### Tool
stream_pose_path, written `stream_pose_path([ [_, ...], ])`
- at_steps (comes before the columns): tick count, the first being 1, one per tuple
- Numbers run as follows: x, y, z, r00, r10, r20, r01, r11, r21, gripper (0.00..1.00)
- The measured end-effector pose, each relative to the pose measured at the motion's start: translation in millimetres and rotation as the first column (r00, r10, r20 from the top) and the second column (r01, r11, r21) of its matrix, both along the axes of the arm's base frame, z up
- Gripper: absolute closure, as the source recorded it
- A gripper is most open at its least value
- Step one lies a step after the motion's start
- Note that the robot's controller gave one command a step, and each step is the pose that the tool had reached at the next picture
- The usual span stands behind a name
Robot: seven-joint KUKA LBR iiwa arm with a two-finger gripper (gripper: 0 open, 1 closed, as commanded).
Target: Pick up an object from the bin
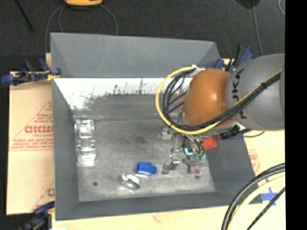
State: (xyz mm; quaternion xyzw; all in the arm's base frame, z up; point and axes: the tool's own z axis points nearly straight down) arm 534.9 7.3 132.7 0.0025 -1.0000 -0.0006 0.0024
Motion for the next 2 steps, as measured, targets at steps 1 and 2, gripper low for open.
stream_pose_path([
  [1, -42.5, 45, -54, 0.906, 0.424, 0.010, -0.424, 0.906, -0.004, 0.00],
  [2, -42.8, 98, -56, 0.852, 0.523, 0.017, -0.523, 0.852, -0.013, 0.00],
])
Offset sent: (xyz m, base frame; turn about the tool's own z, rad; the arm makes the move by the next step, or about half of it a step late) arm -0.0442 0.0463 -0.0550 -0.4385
